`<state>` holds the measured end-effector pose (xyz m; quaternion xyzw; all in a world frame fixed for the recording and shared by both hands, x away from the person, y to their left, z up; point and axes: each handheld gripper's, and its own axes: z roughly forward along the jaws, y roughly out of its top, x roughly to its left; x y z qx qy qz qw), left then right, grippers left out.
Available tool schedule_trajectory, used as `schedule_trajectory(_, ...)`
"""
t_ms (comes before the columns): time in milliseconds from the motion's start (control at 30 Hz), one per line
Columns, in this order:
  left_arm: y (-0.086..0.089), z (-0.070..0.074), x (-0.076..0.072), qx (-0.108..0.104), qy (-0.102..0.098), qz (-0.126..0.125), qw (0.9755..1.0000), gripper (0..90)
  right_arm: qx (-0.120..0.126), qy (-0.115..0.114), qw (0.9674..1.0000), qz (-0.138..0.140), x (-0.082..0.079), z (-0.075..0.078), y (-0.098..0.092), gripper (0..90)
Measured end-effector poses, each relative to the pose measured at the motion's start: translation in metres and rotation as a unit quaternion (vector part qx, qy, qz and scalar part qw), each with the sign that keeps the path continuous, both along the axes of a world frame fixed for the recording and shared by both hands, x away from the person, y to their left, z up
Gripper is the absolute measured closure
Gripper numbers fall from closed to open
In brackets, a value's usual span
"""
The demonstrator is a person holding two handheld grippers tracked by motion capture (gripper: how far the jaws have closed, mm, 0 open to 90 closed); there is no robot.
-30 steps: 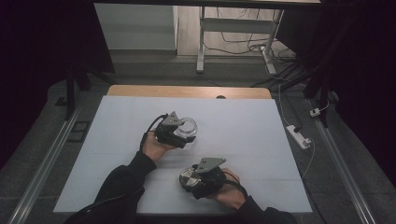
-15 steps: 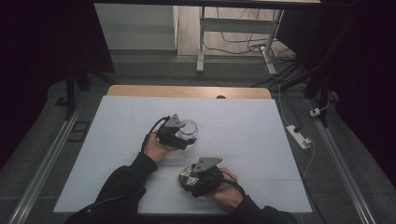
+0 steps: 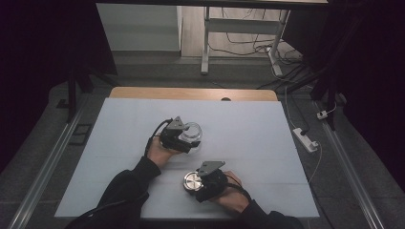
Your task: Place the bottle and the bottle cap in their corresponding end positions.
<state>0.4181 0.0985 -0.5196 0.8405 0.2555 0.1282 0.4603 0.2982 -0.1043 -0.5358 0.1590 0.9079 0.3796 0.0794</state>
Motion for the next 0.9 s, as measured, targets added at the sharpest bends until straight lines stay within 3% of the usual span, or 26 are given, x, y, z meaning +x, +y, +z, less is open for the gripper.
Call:
schedule_trajectory(333,-0.001,0.002,0.0,0.004,0.005,0.005,1.0,15.0,-0.006,-0.006,1.0,0.0,-0.002,0.002,0.001,17.0)
schedule_trajectory(667,0.005,0.012,-0.002,-0.006,0.014,0.008,0.9998,7.5,0.019,0.003,0.9998,-0.01,-0.001,0.01,-0.003,12.6)
schedule_trajectory(900,0.008,0.018,-0.007,0.007,0.013,0.01,0.9998,4.2,0.036,0.001,0.9992,-0.014,0.0,0.018,-0.007,9.4)
